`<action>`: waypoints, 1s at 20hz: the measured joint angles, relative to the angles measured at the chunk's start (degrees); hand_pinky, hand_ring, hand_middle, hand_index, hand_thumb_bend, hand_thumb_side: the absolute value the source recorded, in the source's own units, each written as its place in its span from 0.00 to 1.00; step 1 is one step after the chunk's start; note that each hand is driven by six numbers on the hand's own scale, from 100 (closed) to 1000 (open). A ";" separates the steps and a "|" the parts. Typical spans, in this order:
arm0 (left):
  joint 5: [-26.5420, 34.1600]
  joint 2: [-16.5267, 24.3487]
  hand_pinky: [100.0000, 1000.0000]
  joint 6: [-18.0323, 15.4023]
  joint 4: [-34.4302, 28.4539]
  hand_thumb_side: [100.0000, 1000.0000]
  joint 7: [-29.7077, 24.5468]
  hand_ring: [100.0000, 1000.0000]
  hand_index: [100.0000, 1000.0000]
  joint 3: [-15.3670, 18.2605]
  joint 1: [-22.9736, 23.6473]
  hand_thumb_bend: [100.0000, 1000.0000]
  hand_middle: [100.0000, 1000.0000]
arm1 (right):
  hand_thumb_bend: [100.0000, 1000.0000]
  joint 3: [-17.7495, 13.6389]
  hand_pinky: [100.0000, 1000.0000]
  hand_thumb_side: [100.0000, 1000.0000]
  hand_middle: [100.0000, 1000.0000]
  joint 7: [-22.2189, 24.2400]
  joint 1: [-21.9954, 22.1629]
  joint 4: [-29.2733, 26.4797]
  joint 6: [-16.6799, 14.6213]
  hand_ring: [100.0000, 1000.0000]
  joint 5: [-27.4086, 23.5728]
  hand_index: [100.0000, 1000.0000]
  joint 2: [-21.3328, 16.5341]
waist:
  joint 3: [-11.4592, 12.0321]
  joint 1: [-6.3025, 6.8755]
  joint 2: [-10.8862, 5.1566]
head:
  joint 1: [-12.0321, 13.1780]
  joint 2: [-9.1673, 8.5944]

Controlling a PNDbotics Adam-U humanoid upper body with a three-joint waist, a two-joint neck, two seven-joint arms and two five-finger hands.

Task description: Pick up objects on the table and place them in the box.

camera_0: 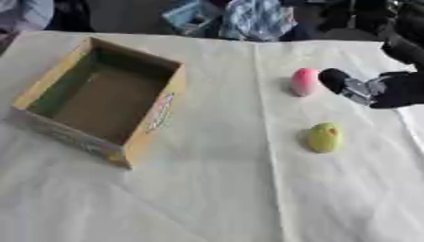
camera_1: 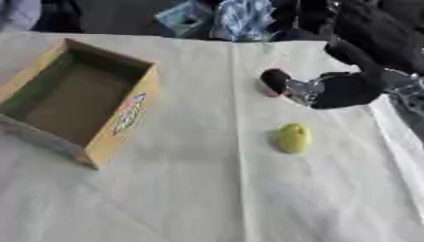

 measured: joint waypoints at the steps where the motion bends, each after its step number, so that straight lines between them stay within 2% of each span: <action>1: 0.02 0.00 0.69 -0.05 0.00 1.00 -0.05 0.82 0.84 0.00 0.00 0.46 1.00 | 0.32 0.00 0.85 1.00 0.81 0.06 0.01 0.00 -0.03 0.79 0.00 0.82 0.00 | 0.00 0.00 0.00 | 0.00 0.01; 6: 0.39 0.02 0.69 -0.28 0.00 1.00 -0.44 0.82 0.84 0.00 0.00 0.46 1.00 | 0.33 -0.01 0.85 1.00 0.82 0.51 0.50 0.00 -0.30 0.79 0.00 0.82 -0.05 | 0.00 -0.04 0.00 | 0.18 1.00; 8: 0.43 0.03 0.69 -0.34 0.00 1.00 -0.58 0.82 0.84 0.00 0.00 0.46 1.00 | 0.33 -0.03 0.85 1.00 0.82 0.71 0.80 0.00 -0.30 0.79 0.00 0.82 -0.07 | 0.00 -0.13 0.00 | 0.32 2.14; 12: 0.44 0.03 0.69 -0.41 0.00 1.00 -0.70 0.82 0.84 0.00 0.00 0.46 1.00 | 0.34 -0.16 0.85 1.00 0.83 1.24 1.49 0.00 -0.45 0.79 0.01 0.83 -0.08 | 0.08 -0.17 0.00 | 0.82 5.67; 14: 0.44 0.03 0.69 -0.46 0.00 1.00 -0.75 0.82 0.84 0.00 0.00 0.45 1.00 | 0.34 -0.35 0.85 1.00 0.83 1.53 1.72 0.00 -0.53 0.79 0.00 0.83 -0.08 | 0.13 -0.17 0.00 | 0.25 6.60; 20: 0.48 0.03 0.69 -0.55 0.00 1.00 -0.83 0.82 0.84 0.01 0.00 0.45 1.00 | 0.36 -0.67 0.86 1.00 0.84 2.77 2.47 0.00 -0.84 0.80 0.00 0.84 -0.08 | 0.13 -0.19 0.03 | -1.89 7.10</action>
